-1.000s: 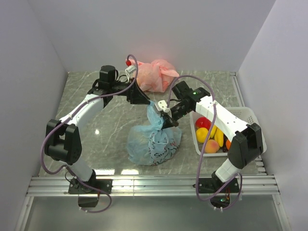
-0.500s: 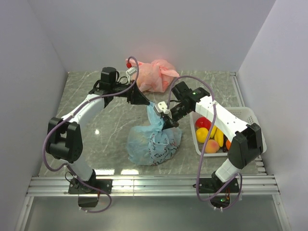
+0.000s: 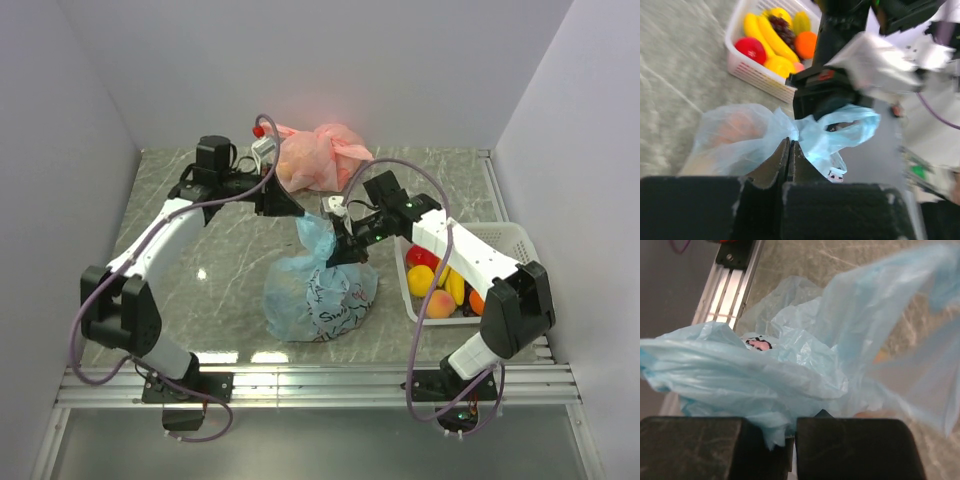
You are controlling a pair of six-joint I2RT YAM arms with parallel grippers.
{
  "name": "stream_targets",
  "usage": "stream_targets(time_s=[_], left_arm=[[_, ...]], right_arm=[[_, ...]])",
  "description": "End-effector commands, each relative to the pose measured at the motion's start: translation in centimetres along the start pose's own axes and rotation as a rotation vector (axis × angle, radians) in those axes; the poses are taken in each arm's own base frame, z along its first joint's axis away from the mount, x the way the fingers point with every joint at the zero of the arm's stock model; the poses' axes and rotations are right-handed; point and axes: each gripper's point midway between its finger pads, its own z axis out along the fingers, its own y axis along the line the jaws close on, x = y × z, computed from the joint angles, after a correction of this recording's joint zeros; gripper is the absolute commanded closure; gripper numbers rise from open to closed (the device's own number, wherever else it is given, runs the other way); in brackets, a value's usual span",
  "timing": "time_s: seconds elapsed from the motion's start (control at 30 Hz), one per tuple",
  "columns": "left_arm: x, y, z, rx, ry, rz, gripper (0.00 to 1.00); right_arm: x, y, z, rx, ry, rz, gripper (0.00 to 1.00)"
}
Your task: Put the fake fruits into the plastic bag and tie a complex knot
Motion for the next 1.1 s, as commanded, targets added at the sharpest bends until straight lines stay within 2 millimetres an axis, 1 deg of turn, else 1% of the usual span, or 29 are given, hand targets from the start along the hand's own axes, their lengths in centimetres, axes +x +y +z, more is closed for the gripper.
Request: stream_targets(time_s=[0.0,0.03,0.07,0.1,0.13,0.17,0.2,0.23,0.27,0.3,0.33,0.37,0.4,0.43,0.47,0.5,0.53,0.57,0.6,0.63,0.7,0.73,0.77,0.83,0.9,0.93,1.0,1.03,1.07], left_arm=[[-3.3,-2.8,-1.6,-0.114,-0.053,0.212,0.99],[-3.8,-2.6,-1.9,-0.165,-0.061,0.249,0.99],[-3.5,-3.1,-2.2,-0.19,-0.055,0.253,1.0],[-3.5,-3.2,-2.3,-0.214,-0.052,0.271,0.99],[-3.0,-3.7,-1.7,-0.224,-0.034,0.293,0.99],[-3.1,-2.8,-2.0,-0.355,-0.039,0.292,0.99],[-2.7,-2.9,-1.7,-0.403,-0.028,0.294,0.99],[-1.5,-3.6,-0.3,-0.411,0.004,0.3,1.0],[-1.0,-3.7,-0.3,-0.462,0.01,0.301,0.99],[0.6,-3.6,0.2,-0.473,0.042,0.269,0.99],[1.6,-4.5,1.2,-0.457,0.051,0.227,0.99],[2.1,-4.8,1.3,-0.47,0.044,0.206,0.99],[3.6,-4.6,1.9,-0.467,0.059,0.172,0.99],[4.7,-5.5,3.0,-0.445,0.074,0.142,0.99],[5.5,-6.0,3.5,-0.43,0.088,0.132,0.99],[6.9,-6.0,4.1,-0.422,0.11,0.116,1.0],[8.2,-6.9,5.2,-0.401,0.137,0.109,1.0],[9.0,-6.8,5.7,-0.409,0.147,0.108,0.99],[10.6,-6.0,6.3,-0.444,0.162,0.102,0.99],[11.5,-4.8,6.5,-0.48,0.178,0.081,0.99],[12.7,-2.3,6.5,-0.574,0.2,0.04,1.0],[14.0,-0.7,6.8,-0.616,0.244,0.003,1.0],[14.3,0.3,6.9,-0.657,0.254,-0.02,1.0],[14.4,2.4,6.9,-0.743,0.251,-0.049,1.0],[13.9,3.5,6.6,-0.784,0.207,-0.063,1.0],[13.5,4.1,6.4,-0.806,0.186,-0.057,1.0],[12.3,5.0,6.1,-0.835,0.135,-0.046,1.0],[11.9,5.4,6.1,-0.831,0.123,-0.057,1.0],[11.1,5.5,6.2,-0.807,0.095,-0.06,1.0]], right_arm=[[-2.1,-1.3,-0.8,0.137,-0.087,0.174,1.0],[-1.8,-2.1,-0.6,0.184,-0.109,0.196,1.0],[-2.3,-1.9,-0.7,0.208,-0.141,0.33,1.0],[-2.4,-2.1,-0.8,0.233,-0.163,0.388,1.0],[-2.4,-2.3,-0.7,0.248,-0.202,0.492,1.0],[-2.5,-2.6,-0.9,0.284,-0.222,0.548,1.0],[-2.5,-2.7,-0.9,0.301,-0.238,0.598,1.0],[-2.1,-2.6,-0.8,0.307,-0.248,0.647,1.0],[-2.7,-2.7,-0.9,0.316,-0.278,0.701,1.0],[-2.6,-2.9,-1.0,0.34,-0.288,0.729,1.0],[-2.5,-2.9,-1.0,0.346,-0.296,0.771,1.0],[-2.3,-2.9,-1.0,0.356,-0.298,0.793,1.0],[-2.2,-3.2,-1.1,0.375,-0.301,0.812,1.0],[-2.1,-3.4,-1.2,0.392,-0.304,0.833,1.0],[-2.0,-3.6,-1.4,0.411,-0.307,0.844,1.0],[-1.8,-3.9,-1.5,0.433,-0.306,0.855,1.0],[-1.9,-4.1,-1.7,0.447,-0.309,0.869,1.0],[-1.8,-4.5,-2.1,0.469,-0.317,0.879,1.0],[-1.8,-4.6,-2.3,0.479,-0.325,0.881,1.0],[-2.1,-4.7,-2.6,0.489,-0.338,0.883,1.0],[-2.3,-4.6,-2.8,0.493,-0.346,0.881,1.0],[-2.4,-4.5,-3.0,0.5,-0.355,0.884,1.0],[-2.5,-4.4,-3.0,0.497,-0.364,0.889,1.0],[-2.2,-3.8,-3.1,0.505,-0.377,0.904,1.0],[-2.0,-3.2,-3.2,0.51,-0.387,0.908,1.0],[-1.4,-2.5,-3.3,0.52,-0.387,0.924,1.0],[-1.0,-1.9,-3.2,0.523,-0.397,0.945,1.0],[-0.6,-1.2,-3.0,0.518,-0.401,0.973,1.0],[-0.3,-1.0,-2.8,0.522,-0.401,0.986,1.0]])
